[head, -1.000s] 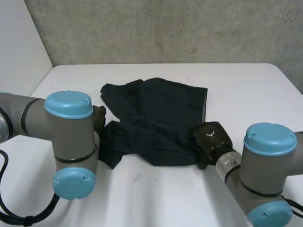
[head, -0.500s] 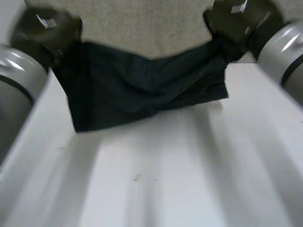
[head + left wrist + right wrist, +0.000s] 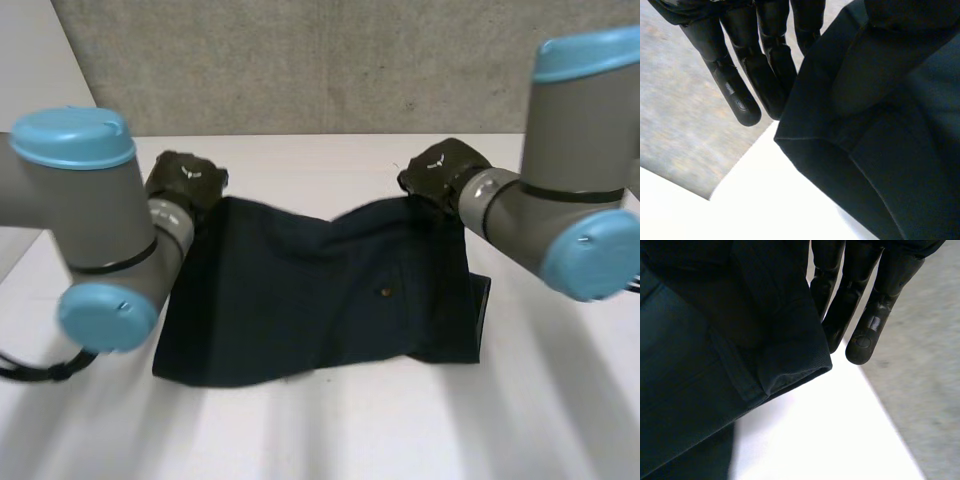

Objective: Fold the shorts.

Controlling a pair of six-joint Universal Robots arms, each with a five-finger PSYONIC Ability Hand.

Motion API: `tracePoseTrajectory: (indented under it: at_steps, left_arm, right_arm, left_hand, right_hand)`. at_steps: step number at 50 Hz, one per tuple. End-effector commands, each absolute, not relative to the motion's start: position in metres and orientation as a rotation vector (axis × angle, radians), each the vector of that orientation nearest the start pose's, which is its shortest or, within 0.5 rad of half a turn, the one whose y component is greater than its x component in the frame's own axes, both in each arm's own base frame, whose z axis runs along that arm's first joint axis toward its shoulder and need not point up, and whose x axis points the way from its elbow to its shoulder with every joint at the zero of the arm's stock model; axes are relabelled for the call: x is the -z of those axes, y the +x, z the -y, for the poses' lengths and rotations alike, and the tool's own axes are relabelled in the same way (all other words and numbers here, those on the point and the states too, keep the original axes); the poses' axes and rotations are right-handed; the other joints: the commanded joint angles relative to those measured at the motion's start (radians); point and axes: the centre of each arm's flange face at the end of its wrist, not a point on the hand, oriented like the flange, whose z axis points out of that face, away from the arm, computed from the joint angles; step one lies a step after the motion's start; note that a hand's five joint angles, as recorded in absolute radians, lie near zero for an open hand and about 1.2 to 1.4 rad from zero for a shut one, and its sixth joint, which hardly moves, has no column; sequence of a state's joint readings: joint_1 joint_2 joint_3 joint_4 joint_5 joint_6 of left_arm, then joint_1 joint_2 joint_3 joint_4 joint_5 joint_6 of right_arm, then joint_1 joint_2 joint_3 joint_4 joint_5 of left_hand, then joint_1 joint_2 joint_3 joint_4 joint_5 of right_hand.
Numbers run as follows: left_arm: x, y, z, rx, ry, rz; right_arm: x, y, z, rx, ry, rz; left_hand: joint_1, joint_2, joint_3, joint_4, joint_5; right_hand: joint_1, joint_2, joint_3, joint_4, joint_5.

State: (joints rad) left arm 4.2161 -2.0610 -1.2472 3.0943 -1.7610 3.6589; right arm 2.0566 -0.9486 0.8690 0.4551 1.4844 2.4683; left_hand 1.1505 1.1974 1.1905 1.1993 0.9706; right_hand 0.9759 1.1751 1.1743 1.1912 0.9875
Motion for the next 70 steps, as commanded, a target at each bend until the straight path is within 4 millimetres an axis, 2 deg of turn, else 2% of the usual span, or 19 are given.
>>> tracePoseTrajectory:
  at_steps: [1,5,9,12,15,22,30,31,32,35,36,39,44,50,53,58,63,66,70]
  left_arm:
    - [-0.297,-0.301,0.386,2.427,0.578,-1.525]
    - [-0.352,-0.301,0.394,2.644,0.383,-1.141]
    - [-0.413,-0.295,0.373,2.798,0.2,-0.825]
    - [-0.43,-0.289,0.363,2.827,0.169,-0.771]
    - [-0.428,-0.286,0.358,2.85,0.179,-0.806]
    - [-0.368,-0.29,0.361,2.791,0.306,-1.067]
    - [-0.268,-0.288,0.351,2.562,0.508,-1.445]
    - [-0.256,-0.286,0.35,2.522,0.531,-1.494]
    - [-0.23,-0.284,0.346,2.435,0.574,-1.6]
    - [-0.19,-0.283,0.337,2.286,0.643,-1.757]
    - [-0.169,-0.286,0.326,2.194,0.699,-1.847]
    - [-0.151,-0.29,0.307,2.082,0.774,-1.942]
    - [-0.152,-0.281,0.276,1.858,0.866,-2.09]
    - [-0.166,-0.264,0.243,1.683,0.958,-2.187]
    - [-0.17,-0.253,0.224,1.6,0.998,-2.224]
    - [-0.172,-0.238,0.19,1.45,1.092,-2.27]
    - [-0.17,-0.22,0.136,1.163,1.305,-2.315]
    - [-0.177,-0.218,0.114,1.122,1.425,-2.275]
    - [-0.194,-0.23,0.11,1.279,1.509,-2.162]
  right_arm:
    - [-0.291,0.342,0.365,2.501,-1.167,-1.784]
    - [-0.345,0.346,0.376,2.82,-0.956,-1.426]
    - [-0.399,0.343,0.361,2.974,-0.816,-1.119]
    - [-0.423,0.338,0.351,2.994,-0.765,-1.032]
    - [-0.429,0.336,0.346,2.978,-0.75,-1.021]
    - [-0.386,0.341,0.351,2.828,-0.882,-1.246]
    - [-0.262,0.349,0.362,2.436,-1.167,-1.703]
    - [-0.233,0.349,0.36,2.331,-1.228,-1.791]
    - [-0.217,0.348,0.36,2.276,-1.263,-1.84]
    - [-0.165,0.344,0.353,2.08,-1.404,-1.988]
    - [-0.155,0.343,0.35,2.039,-1.436,-2.019]
    - [-0.133,0.336,0.341,1.895,-1.538,-2.113]
    - [-0.135,0.322,0.322,1.756,-1.561,-2.189]
    - [-0.176,0.302,0.287,1.754,-1.566,-2.193]
    - [-0.18,0.294,0.269,1.686,-1.597,-2.216]
    - [-0.178,0.273,0.227,1.402,-1.764,-2.282]
    - [-0.172,0.245,0.182,1.051,-2.006,-2.291]
    - [-0.185,0.23,0.158,0.939,-2.114,-2.253]
    - [-0.198,0.231,0.163,1.074,-2.095,-2.202]
  left_hand:
    - [0.246,0.199,0.206,0.197,0.251]
    - [0.246,0.199,0.206,0.197,0.251]
    - [0.246,0.199,0.206,0.197,0.251]
    - [0.246,0.199,0.206,0.197,0.251]
    - [0.246,0.199,0.206,0.197,0.251]
    - [0.246,0.199,0.206,0.197,0.251]
    - [0.246,0.199,0.206,0.197,0.251]
    - [0.246,0.199,0.206,0.197,0.251]
    - [0.246,0.199,0.206,0.197,0.251]
    - [0.246,0.199,0.206,0.197,0.251]
    - [0.246,0.199,0.206,0.197,0.251]
    - [0.246,0.199,0.206,0.197,0.251]
    - [0.246,0.199,0.206,0.197,0.251]
    - [0.246,0.199,0.206,0.197,0.251]
    - [0.246,0.199,0.206,0.197,0.251]
    - [0.246,0.199,0.206,0.197,0.251]
    - [0.246,0.199,0.206,0.197,0.251]
    - [0.246,0.199,0.206,0.197,0.251]
    - [0.246,0.199,0.206,0.197,0.251]
  right_hand:
    - [0.42,0.221,0.222,0.205,0.234]
    - [0.42,0.221,0.222,0.205,0.234]
    - [0.42,0.221,0.222,0.205,0.234]
    - [0.42,0.221,0.222,0.205,0.234]
    - [0.42,0.221,0.222,0.205,0.234]
    - [0.42,0.221,0.222,0.205,0.234]
    - [0.42,0.221,0.222,0.205,0.234]
    - [0.42,0.221,0.222,0.205,0.234]
    - [0.42,0.221,0.222,0.205,0.234]
    - [0.42,0.221,0.222,0.205,0.234]
    - [0.42,0.221,0.222,0.205,0.234]
    - [0.42,0.221,0.222,0.205,0.234]
    - [0.42,0.221,0.222,0.205,0.234]
    - [0.42,0.221,0.222,0.205,0.234]
    - [0.42,0.221,0.222,0.205,0.234]
    - [0.42,0.221,0.222,0.205,0.234]
    - [0.42,0.221,0.222,0.205,0.234]
    - [0.42,0.221,0.222,0.205,0.234]
    - [0.42,0.221,0.222,0.205,0.234]
